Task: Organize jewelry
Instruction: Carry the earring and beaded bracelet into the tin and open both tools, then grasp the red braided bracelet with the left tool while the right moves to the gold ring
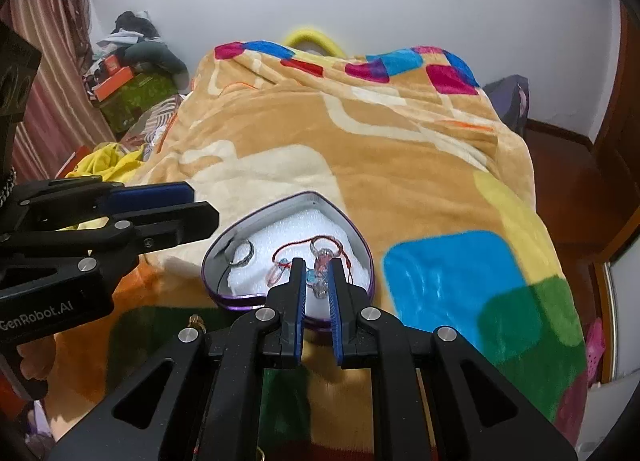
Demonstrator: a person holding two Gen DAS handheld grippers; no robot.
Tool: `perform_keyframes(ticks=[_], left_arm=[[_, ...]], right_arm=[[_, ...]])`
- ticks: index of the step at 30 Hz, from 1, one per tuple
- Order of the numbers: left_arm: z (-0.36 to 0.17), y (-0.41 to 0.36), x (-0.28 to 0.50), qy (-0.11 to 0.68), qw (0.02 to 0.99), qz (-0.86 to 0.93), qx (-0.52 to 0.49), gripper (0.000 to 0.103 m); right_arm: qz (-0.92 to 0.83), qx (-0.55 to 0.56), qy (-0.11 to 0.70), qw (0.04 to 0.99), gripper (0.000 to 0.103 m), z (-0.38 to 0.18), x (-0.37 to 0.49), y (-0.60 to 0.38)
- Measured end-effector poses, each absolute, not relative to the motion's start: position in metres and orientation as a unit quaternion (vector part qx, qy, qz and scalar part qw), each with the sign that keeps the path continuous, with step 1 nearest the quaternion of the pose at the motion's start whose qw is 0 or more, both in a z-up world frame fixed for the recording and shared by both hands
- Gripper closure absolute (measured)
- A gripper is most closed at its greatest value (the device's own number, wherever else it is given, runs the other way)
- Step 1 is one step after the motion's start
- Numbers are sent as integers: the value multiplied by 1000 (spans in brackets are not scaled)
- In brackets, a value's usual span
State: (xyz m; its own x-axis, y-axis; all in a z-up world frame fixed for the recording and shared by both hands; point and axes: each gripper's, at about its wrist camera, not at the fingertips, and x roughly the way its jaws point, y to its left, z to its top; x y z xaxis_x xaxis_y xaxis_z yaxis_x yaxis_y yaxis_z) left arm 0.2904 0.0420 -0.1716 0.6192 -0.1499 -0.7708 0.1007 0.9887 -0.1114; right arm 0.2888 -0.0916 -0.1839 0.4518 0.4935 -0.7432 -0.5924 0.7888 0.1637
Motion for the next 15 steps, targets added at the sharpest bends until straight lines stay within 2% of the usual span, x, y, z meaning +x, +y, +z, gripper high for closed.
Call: perform_keyframes(ticks=[2,10,15], left_arm=[[-170,44,286,432,899,-68,-31,69],[-161,45,265,429,900,-63,-31,61],[-151,46,249,427,902,-62,-31,60]], right_arm=[[316,-62,415,851,92,-182,287,-93],[295,-69,391,869,70,-158,266,-103],[289,-78,371,879,66,-142,246,-111]])
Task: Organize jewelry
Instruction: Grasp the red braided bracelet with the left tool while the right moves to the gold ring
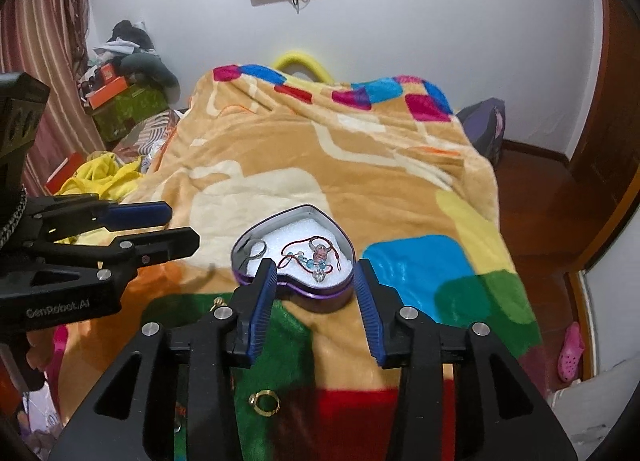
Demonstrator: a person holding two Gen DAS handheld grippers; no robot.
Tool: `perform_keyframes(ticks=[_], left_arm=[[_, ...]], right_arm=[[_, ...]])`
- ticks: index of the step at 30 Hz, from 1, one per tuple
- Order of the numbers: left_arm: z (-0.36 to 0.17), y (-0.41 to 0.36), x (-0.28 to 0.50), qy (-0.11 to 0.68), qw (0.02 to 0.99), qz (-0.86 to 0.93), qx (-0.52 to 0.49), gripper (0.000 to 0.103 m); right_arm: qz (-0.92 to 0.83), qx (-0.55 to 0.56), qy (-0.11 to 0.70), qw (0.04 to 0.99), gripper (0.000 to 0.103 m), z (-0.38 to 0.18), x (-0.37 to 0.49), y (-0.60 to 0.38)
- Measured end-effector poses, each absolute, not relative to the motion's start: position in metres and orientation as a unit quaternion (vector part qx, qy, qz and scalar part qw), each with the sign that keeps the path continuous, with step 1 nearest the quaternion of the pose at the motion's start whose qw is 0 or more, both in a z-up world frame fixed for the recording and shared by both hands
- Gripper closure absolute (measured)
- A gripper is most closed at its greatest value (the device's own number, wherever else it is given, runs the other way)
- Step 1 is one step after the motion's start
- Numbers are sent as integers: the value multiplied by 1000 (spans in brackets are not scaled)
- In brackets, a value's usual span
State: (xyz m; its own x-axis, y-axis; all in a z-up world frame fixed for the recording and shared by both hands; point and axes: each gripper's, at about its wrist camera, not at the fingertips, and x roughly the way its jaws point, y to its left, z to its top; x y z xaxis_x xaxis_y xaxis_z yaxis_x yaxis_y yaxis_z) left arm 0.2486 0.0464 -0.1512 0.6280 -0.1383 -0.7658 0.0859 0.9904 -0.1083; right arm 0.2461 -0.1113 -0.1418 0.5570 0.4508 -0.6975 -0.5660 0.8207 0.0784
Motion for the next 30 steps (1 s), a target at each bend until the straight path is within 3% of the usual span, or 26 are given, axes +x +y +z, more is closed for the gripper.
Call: perform_keyframes(ticks=[11,27,30], left_arm=[[-145,45,212,435,898,-63,-28,60],[-183,31,185,467,881,-70,-18,60],[-196,27,186,480,874,-75,-19,66]], right_arm=[[284,-92,361,883,66,-133,212,-119],[284,-90,418,858,66,-177,183,-128],[283,-84,429,854,66,-185,184,-128]])
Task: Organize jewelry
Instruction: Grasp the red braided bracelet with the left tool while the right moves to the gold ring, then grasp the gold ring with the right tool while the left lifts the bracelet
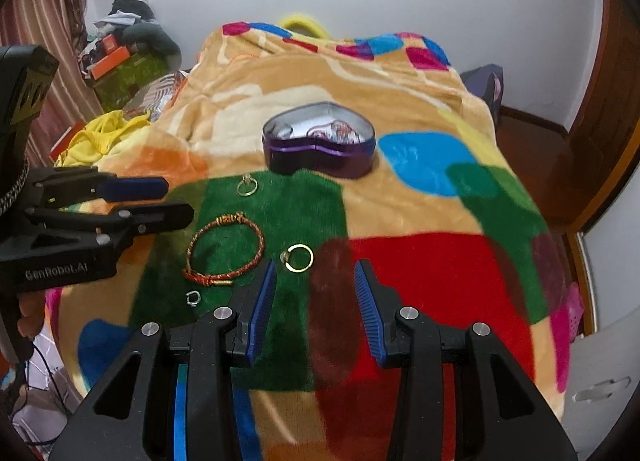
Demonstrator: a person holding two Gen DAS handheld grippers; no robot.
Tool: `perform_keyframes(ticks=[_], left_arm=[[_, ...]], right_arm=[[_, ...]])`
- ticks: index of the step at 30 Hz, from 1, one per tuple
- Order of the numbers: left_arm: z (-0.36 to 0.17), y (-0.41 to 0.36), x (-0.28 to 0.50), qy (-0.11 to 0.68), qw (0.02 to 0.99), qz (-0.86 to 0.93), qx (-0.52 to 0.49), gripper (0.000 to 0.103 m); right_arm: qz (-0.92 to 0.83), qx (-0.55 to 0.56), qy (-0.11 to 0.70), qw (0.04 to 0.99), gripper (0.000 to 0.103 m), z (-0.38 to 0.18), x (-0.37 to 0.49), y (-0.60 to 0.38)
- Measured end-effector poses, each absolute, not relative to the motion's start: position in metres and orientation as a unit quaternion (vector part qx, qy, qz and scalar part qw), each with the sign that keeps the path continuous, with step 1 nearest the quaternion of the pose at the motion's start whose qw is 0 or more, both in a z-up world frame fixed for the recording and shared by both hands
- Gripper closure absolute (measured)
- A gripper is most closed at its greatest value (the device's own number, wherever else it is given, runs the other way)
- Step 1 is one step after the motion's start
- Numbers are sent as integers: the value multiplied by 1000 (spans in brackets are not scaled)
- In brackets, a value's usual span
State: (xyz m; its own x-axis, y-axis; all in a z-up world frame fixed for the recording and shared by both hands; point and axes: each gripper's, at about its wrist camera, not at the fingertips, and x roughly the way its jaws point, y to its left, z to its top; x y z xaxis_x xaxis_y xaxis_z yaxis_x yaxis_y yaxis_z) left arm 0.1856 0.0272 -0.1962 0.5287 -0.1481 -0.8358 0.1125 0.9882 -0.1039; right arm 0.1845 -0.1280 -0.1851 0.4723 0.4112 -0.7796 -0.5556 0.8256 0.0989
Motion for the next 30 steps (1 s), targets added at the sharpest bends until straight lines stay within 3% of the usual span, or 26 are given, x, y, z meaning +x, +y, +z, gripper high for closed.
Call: perform_keyframes(ticks=[7,17,23,25,30], left_arm=[[-219,25,192,508,856,-89,-33,82],[-230,27,205,512,853,-78,-61,89],[-231,25,204,508,855,-85,-58,99],[-230,26,203,508,855,-90,-61,101],[-222,25,198,503,857,-98,-65,102]], right_arm=[[305,-78,432,845,66,-199,185,-123],[319,-77,430,841,68,-211,192,-115],[325,-78,424,842,75,-215,194,-113],[328,-77,423,841,83,-215,194,-112],[323,-77,422,844,83,-214,195,-111]])
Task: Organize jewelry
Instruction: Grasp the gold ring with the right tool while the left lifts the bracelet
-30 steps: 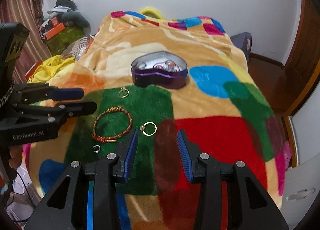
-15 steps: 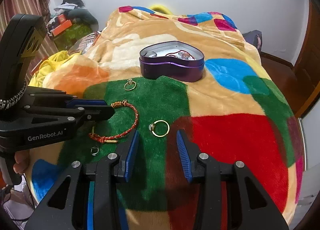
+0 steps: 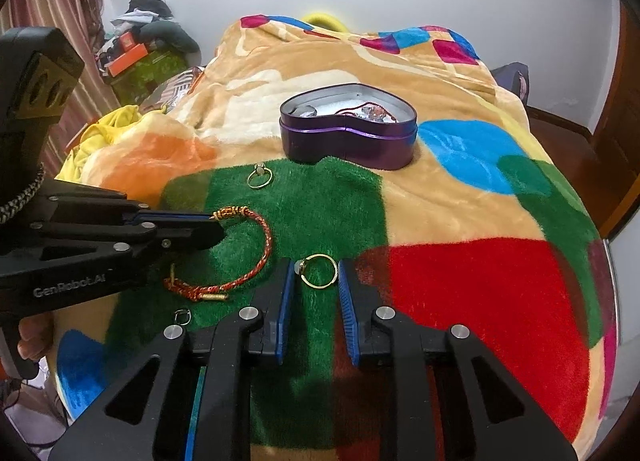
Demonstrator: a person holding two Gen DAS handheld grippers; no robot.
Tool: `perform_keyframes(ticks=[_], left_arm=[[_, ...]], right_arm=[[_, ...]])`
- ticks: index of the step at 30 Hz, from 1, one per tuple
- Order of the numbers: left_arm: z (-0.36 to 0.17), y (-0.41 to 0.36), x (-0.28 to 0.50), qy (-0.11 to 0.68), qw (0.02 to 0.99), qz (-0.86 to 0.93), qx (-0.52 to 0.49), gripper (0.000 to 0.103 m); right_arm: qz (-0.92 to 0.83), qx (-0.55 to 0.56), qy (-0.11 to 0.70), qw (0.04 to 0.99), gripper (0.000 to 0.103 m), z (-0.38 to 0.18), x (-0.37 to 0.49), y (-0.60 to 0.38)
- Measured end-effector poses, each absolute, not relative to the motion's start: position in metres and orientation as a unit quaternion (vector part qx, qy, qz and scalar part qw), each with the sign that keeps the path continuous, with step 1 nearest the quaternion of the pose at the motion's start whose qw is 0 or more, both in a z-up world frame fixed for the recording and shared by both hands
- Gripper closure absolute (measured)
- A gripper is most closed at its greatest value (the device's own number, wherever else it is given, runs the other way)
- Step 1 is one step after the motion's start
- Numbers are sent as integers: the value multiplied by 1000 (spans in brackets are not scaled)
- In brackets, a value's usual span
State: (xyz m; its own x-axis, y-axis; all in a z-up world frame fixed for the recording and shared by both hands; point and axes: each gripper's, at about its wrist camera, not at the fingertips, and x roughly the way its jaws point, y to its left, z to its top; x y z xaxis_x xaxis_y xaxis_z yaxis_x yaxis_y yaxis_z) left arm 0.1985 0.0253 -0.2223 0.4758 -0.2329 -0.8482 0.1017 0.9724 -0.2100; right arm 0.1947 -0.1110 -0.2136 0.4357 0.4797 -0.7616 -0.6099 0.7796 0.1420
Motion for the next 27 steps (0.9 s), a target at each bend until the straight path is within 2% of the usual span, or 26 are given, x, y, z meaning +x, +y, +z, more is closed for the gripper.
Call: perform_keyframes(ticks=[10,27], left_arm=[[-187,20,192,463,880,-89,-49,102],[-140,30,205,406,909,-78,-52,102]], right_arm=[[314,-61,408,855,83,-195,193,-118],[302,-42,330,893,83,-136,197,-125]])
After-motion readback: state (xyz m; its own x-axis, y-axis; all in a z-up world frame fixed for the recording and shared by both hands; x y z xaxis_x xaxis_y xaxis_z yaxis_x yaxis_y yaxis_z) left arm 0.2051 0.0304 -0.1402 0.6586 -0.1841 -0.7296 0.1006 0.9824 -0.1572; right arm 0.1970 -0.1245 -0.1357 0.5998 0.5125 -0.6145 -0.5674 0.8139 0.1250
